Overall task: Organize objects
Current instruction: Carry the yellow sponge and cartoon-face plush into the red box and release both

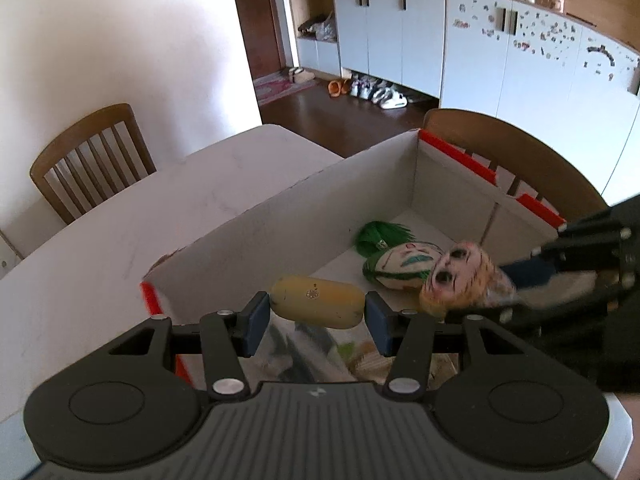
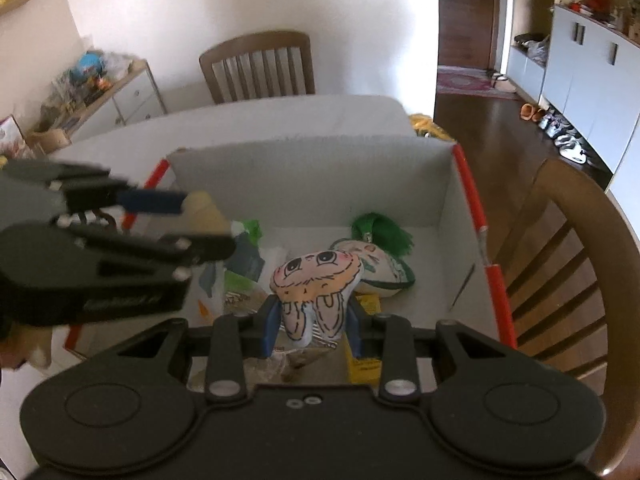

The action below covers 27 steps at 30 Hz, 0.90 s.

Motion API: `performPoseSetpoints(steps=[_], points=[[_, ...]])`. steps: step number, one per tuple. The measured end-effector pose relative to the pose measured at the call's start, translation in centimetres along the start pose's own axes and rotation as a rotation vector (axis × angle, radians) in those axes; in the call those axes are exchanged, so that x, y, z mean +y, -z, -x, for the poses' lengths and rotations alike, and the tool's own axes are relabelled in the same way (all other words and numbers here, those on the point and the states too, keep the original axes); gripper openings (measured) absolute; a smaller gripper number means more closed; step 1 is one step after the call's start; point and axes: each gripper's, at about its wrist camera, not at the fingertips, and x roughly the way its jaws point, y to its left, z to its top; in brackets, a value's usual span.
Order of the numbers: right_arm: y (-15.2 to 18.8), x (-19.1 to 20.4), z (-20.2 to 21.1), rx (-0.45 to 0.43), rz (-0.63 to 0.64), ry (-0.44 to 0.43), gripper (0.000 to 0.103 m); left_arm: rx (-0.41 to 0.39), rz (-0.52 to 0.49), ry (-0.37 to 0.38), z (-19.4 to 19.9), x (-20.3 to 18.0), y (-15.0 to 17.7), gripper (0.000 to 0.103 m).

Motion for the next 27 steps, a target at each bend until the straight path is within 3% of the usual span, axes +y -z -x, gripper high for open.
performPoseSetpoints(steps=[5, 18, 27], points=[[-0.2, -0.5, -1.4, 0.022, 0.005, -0.001, 0.032, 0.022, -0.011, 0.021, -2.1, -0.2, -0.9, 0.051], [0.3, -0.3, -3.6, 0.103, 0.048, -0.006, 0.034, 0.199, 0.03, 0.034, -7.6, -0.3, -1.8, 0.052], [0.4, -0.7, -3.5, 0.097, 0.031, -0.015, 0.035, 0.201, 0.016, 0.024, -8.0, -0.7, -2.3, 0.052]])
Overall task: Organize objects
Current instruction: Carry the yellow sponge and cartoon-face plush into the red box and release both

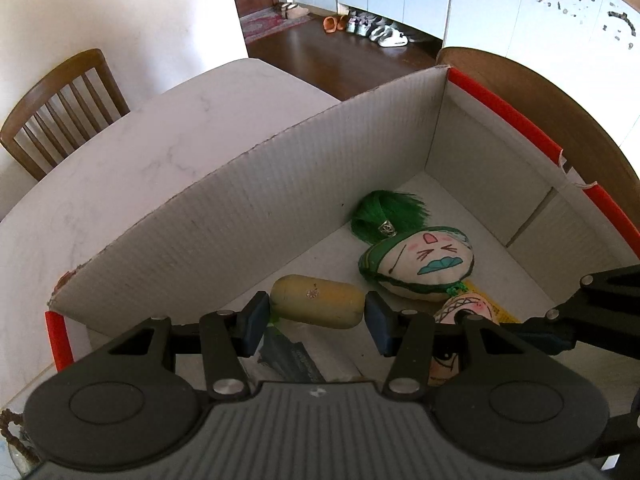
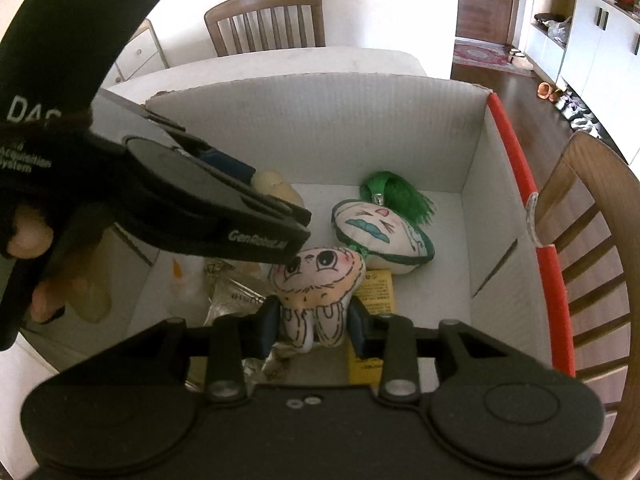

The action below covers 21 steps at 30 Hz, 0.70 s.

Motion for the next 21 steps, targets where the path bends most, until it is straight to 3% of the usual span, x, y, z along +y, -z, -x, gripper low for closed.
performPoseSetpoints(steps=[10, 21], points=[[0.2, -0.3, 1.9, -0.041, -0.021, -0.01, 0.047, -0.077, 0.035, 0.013, 2.6, 0.2, 0.7, 0.057], [0.8, -0.2, 5.4, -0.11, -0.031, -0.022, 0.05, -0.164, 0.076, 0.014, 7.1, 0.1, 2.4, 0.057]])
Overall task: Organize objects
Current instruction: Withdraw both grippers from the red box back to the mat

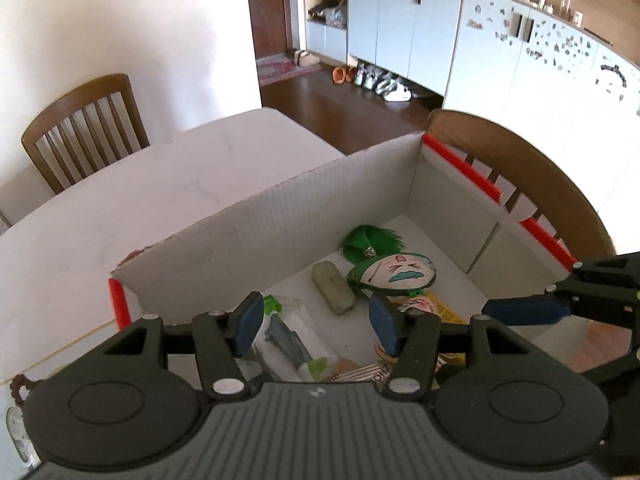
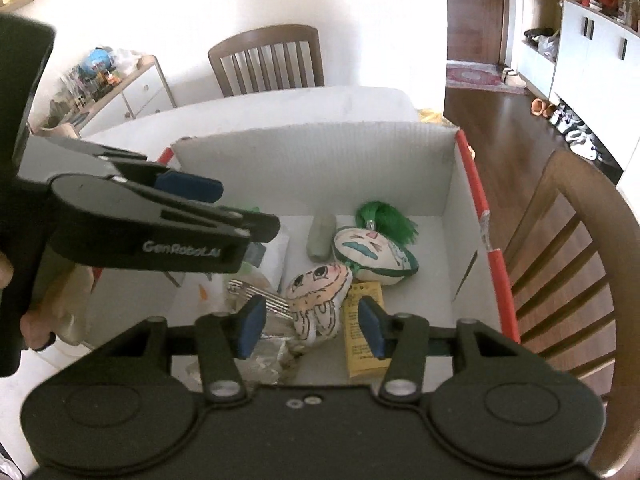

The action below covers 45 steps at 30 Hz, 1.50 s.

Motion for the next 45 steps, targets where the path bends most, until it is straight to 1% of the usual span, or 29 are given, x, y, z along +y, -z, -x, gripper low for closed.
performPoseSetpoints(steps=[9, 11, 14, 16, 20, 21, 23, 27, 29, 30, 31, 34, 37, 41, 45], points=[[-0.1, 0.8, 2.8, -0.055, -0.007, -0.012, 0.052, -0.084, 0.031, -0.001, 4.3, 0.1, 1.2, 0.057], [-0.1, 1.3, 3.5, -0.071, -0.015, -0.016, 0.054, -0.106, 0.037, -0.003, 5.4, 0.1, 1.6, 0.057], [-0.2, 1.7, 4.7, -0.098, -0.018, -0.019, 0.055, -0.14, 0.043, -0.002, 7.2, 0.2, 2.1, 0.058], [-0.2, 2.0, 5.5, -0.118, -0.028, -0.022, 0.058, -0.158, 0.055, -0.003, 8.2, 0.4, 2.5, 0.067], [0.0, 2.6, 6.9, -0.151, -0.047, -0.023, 0.065, -0.175, 0.079, 0.01, 9.9, 0.9, 3.4, 0.068], [0.1, 2.8, 7.2, -0.157, -0.053, -0.022, 0.066, -0.178, 0.084, 0.014, 10.2, 1.1, 3.6, 0.069], [0.3, 3.2, 7.6, -0.167, -0.059, -0.019, 0.072, -0.183, 0.092, 0.016, 10.9, 1.4, 4.2, 0.073], [0.7, 4.4, 8.1, -0.182, -0.061, -0.013, 0.077, -0.203, 0.096, 0.017, 12.1, 2.0, 5.4, 0.075], [0.9, 5.1, 8.4, -0.193, -0.066, -0.011, 0.081, -0.215, 0.1, 0.019, 12.8, 2.4, 6.0, 0.078], [1.0, 5.4, 8.5, -0.198, -0.07, -0.01, 0.083, -0.221, 0.105, 0.022, 13.1, 2.6, 6.2, 0.082], [1.2, 5.7, 8.7, -0.201, -0.074, -0.007, 0.086, -0.227, 0.111, 0.026, 13.4, 2.8, 6.5, 0.084], [1.5, 6.7, 8.9, -0.212, -0.084, -0.004, 0.092, -0.234, 0.122, 0.036, 14.2, 3.6, 7.3, 0.085], [1.8, 7.5, 9.1, -0.235, -0.091, -0.023, 0.098, -0.236, 0.128, 0.029, 14.7, 4.4, 8.1, 0.085], [2.0, 9.0, 9.3, -0.262, -0.091, -0.03, 0.101, -0.247, 0.139, 0.019, 15.5, 5.6, 9.1, 0.087], [2.2, 10.4, 9.3, -0.277, -0.095, -0.031, 0.102, -0.263, 0.159, 0.016, 16.2, 7.1, 10.2, 0.103]])
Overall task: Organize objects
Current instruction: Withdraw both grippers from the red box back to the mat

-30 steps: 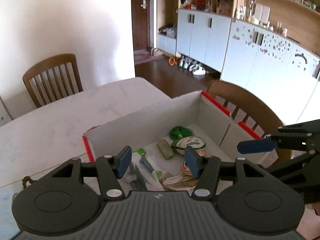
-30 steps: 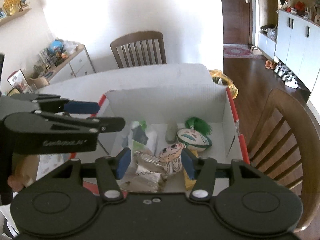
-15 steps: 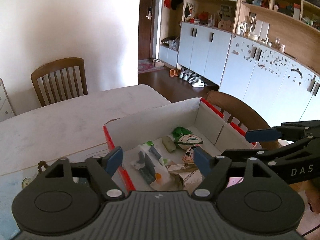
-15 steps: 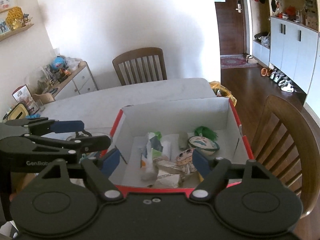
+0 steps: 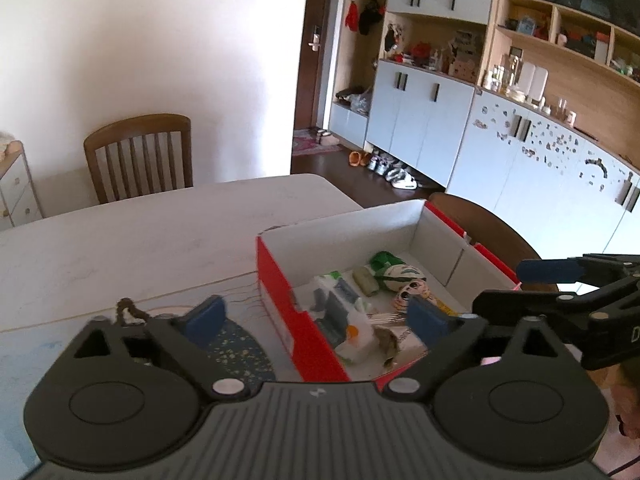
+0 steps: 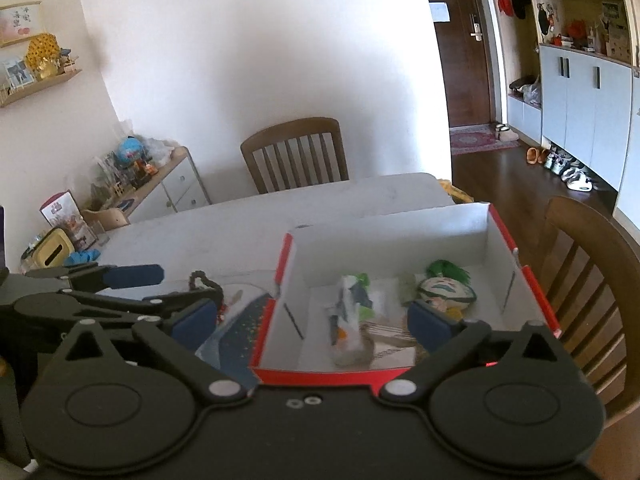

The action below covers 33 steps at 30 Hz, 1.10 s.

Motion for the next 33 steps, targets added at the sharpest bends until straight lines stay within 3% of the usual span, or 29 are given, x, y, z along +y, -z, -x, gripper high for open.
performPoseSetpoints(steps=[19, 28, 33], points=[[1.1, 8.0, -3.0, 0.013, 0.038, 0.017, 0.102, -0.032, 0.024, -0.046, 3.4, 8.8, 2.7, 0.103], [1.3, 12.1, -7.1, 0.072, 0.075, 0.016, 0.101, -0.036, 0.067, -0.139, 3.9, 14.7, 4.8, 0.103], [1.3, 13.8, -9.4, 0.116, 0.093, 0.022, 0.1, 0.006, 0.069, -0.169, 2.5, 17.1, 6.3, 0.103]])
